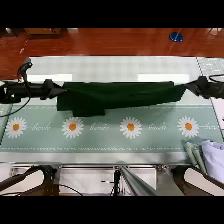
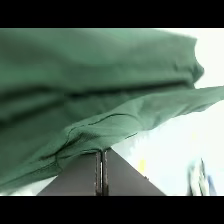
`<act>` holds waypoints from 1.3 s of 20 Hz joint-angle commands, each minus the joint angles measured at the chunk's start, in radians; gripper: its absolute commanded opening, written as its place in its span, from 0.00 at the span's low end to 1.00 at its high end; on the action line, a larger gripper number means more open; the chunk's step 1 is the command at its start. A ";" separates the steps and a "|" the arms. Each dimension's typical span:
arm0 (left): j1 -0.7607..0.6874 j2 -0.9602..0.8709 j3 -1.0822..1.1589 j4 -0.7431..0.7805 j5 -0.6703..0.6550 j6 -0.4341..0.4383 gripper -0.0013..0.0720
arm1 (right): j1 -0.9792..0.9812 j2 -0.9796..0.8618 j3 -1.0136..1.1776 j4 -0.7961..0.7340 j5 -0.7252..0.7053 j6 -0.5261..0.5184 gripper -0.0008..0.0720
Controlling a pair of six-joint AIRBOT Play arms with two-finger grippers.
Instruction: Fold the shirts.
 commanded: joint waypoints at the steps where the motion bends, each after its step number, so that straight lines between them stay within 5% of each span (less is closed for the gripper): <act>1: -0.004 -0.107 0.111 -0.001 0.075 -0.001 0.04 | 0.080 -0.082 0.074 -0.015 -0.174 0.025 0.05; 13: -0.079 -0.452 0.413 0.000 0.076 -0.010 0.04 | 0.170 -0.314 0.116 -0.003 -0.441 0.045 0.05; 23: -0.080 -0.566 0.431 0.000 0.089 -0.010 0.05 | 0.170 -0.369 0.116 -0.121 -0.447 0.048 0.05; 25: -0.080 -0.573 0.431 0.000 0.085 -0.009 0.21 | 0.170 -0.368 0.116 -0.122 -0.454 0.048 0.06; 26: -0.074 -0.571 0.431 0.000 0.093 -0.010 0.51 | 0.170 -0.367 0.116 -0.103 -0.459 0.048 0.17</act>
